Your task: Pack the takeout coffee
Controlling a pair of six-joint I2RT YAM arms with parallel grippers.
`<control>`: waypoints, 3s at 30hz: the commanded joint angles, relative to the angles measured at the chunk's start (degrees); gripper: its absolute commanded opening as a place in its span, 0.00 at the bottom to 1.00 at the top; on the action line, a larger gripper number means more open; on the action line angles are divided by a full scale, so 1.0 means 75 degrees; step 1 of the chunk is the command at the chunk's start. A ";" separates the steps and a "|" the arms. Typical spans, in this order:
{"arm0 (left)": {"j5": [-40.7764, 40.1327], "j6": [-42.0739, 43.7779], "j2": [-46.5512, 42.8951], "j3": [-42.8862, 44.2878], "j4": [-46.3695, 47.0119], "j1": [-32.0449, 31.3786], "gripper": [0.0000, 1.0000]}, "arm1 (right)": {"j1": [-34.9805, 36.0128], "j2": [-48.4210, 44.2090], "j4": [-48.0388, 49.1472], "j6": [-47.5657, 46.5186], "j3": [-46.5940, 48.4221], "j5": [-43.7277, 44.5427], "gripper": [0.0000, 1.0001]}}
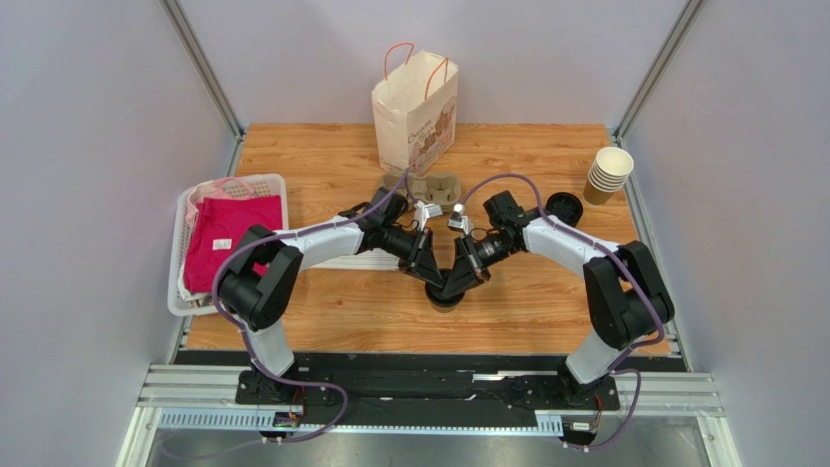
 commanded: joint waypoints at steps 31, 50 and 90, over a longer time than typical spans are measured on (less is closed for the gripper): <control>-0.1089 0.0555 0.0267 0.0025 -0.0345 0.0047 0.00 | -0.0426 0.1756 -0.0208 -0.0955 -0.0102 0.1420 0.00; -0.1100 0.0075 0.0102 -0.0010 -0.0193 0.0106 0.00 | -0.0648 -0.0929 -0.1358 -0.1179 -0.0508 0.2113 0.15; -0.1710 -0.0347 -0.0015 -0.0339 0.0031 0.0117 0.00 | -0.0789 0.0770 0.0296 0.0849 0.0204 0.1161 0.26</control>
